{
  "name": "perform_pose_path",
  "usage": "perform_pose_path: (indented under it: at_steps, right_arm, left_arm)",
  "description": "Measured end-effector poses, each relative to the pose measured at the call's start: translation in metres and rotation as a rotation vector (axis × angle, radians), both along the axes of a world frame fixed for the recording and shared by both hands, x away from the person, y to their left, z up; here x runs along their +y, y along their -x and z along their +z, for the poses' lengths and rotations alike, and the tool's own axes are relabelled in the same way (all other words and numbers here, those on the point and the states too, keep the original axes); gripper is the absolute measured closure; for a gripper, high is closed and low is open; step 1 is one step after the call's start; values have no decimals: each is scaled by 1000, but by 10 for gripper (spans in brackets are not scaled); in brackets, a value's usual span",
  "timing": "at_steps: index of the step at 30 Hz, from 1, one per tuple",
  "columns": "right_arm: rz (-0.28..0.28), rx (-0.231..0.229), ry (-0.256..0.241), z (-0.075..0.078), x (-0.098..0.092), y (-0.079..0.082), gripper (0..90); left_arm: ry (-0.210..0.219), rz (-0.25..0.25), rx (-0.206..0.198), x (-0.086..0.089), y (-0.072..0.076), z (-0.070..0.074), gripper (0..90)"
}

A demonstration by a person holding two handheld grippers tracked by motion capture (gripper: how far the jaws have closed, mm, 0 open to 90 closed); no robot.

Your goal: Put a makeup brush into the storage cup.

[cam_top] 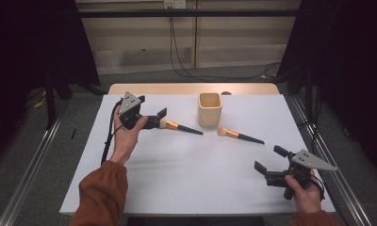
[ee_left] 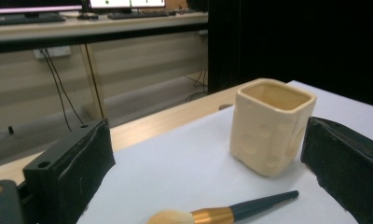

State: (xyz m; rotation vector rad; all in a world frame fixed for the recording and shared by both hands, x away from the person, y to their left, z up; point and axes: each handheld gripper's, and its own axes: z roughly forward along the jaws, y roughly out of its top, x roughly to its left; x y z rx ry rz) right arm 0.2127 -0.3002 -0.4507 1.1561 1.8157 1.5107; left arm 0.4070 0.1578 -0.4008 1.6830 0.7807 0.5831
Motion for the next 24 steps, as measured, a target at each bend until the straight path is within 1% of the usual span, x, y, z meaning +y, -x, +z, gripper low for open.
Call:
perform_pose_path:
  at_steps: [1,4,6,7,8,10,12,14,18,21,24]
  right_arm:
    - [2,-1,2,0,0,0,0]
    - [2,-1,2,0,0,0,0]
    - [-2,-1,0,0,0,0,0]
    - [-1,0,-2,0,0,0,0]
    - [-2,2,-4,0,0,0,0]
    - [-1,1,-6,0,0,1,0]
    - [-1,0,-6,0,0,1,0]
    - [-1,1,-7,0,0,1,0]
    - [0,0,-8,0,0,1,0]
    - [1,0,-6,0,-1,1,0]
    - [0,0,-7,0,-1,1,0]
  left_arm:
    - [-12,-1,4,0,-2,-1,22]
    - [-13,-3,8,-5,-8,-1,22]
    - [-19,-13,0,-9,-11,2,21]
    - [-15,-18,0,-11,-12,3,19]
    - [-21,-19,-2,-12,-13,5,19]
    - [-14,-23,-9,-15,-17,9,19]
    - [-26,-28,-20,-19,-20,11,16]
    - [-22,-32,-23,-21,-24,11,15]
    - [-11,-40,-13,-24,-32,10,10]
    - [-16,-50,-13,-27,-38,9,10]
    - [-12,-62,-19,-28,-43,8,11]
